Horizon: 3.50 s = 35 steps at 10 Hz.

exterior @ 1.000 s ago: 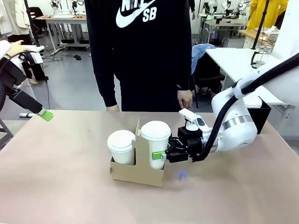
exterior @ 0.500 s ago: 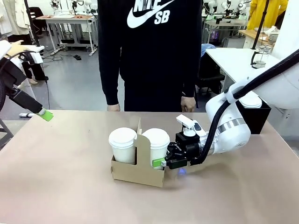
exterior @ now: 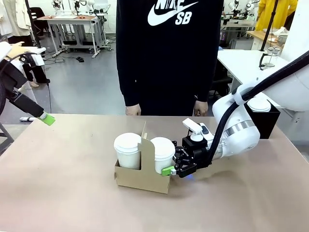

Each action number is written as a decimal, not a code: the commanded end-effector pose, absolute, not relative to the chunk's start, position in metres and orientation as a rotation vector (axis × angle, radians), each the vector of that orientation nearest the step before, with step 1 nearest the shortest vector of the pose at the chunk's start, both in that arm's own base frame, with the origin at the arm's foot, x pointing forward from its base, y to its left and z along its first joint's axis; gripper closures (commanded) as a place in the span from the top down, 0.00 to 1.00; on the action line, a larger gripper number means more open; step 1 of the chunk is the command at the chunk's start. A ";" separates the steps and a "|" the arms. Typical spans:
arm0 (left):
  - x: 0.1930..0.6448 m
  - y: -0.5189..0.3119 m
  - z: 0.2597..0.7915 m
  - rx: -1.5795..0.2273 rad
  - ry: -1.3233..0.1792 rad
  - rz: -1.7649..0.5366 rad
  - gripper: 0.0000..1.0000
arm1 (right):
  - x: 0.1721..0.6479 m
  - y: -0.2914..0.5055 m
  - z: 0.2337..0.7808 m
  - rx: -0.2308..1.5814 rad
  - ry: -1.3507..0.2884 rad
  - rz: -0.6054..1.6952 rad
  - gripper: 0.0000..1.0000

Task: Pour a drink into a cup and package it in a carrier.
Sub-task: Insert the held 600 ml Paper Cup into the Cup Carrier.

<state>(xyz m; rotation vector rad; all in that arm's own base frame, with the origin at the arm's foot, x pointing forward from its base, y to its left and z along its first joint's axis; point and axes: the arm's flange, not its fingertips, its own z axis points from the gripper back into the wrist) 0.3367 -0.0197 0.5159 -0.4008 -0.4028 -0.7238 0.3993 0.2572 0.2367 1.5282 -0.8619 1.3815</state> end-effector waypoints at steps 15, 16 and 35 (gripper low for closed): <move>0.336 -0.020 0.517 -0.407 -0.403 -0.724 1.00 | 0.337 0.076 0.436 0.582 -0.699 0.791 1.00; 0.336 -0.020 0.517 -0.407 -0.403 -0.724 1.00 | 0.328 0.064 0.440 0.535 -0.693 0.744 1.00; 0.336 -0.020 0.517 -0.407 -0.403 -0.724 1.00 | 0.380 0.021 0.462 0.493 -0.726 0.676 1.00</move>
